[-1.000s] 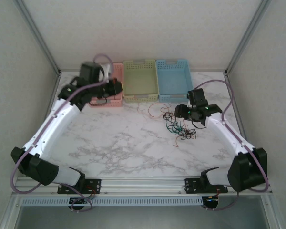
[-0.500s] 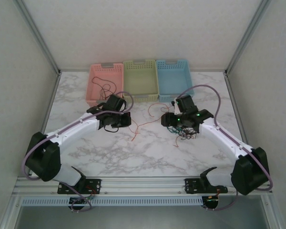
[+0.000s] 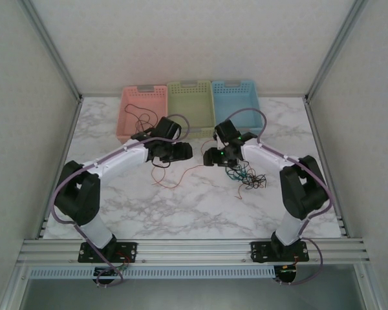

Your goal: Untangle the cables

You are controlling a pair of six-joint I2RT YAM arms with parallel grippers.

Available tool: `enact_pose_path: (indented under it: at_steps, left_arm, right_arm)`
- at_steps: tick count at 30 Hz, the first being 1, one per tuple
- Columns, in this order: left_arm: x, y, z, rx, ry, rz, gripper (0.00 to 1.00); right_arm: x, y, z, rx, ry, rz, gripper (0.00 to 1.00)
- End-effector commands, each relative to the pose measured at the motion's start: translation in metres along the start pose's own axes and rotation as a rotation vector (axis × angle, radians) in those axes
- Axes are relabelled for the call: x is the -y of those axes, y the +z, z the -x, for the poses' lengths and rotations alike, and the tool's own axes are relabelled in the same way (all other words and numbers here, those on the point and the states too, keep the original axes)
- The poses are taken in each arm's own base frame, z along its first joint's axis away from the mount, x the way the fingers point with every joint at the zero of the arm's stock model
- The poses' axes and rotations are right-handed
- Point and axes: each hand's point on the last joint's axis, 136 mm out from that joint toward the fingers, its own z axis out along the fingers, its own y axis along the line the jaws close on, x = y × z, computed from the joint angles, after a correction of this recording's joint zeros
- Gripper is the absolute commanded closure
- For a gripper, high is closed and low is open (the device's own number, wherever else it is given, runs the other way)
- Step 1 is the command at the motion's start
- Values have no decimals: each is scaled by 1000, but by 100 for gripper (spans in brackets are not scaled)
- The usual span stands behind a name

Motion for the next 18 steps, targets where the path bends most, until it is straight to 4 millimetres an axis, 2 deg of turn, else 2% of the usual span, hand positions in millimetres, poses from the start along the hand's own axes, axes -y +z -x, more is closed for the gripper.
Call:
enact_pose_path:
  at_steps: [1, 5, 10, 14, 18]
  left_arm:
    - [-6, -19, 7, 20, 3, 39, 36]
    - [-20, -50, 12, 71, 16, 83, 35]
    - [-38, -91, 9, 130, 10, 113, 35]
    - [-50, -122, 3, 169, 0, 125, 33]
    - [-61, -150, -1, 215, 4, 154, 31]
  right_arm:
    - [-1, 10, 3, -46, 27, -18, 38]
    - [-2, 20, 9, -62, 57, -46, 39]
    - [-7, 33, 10, -98, 41, -105, 40]
    - [-18, 41, 0, -146, 47, -156, 42]
    - [-27, 50, -5, -139, 149, -172, 44]
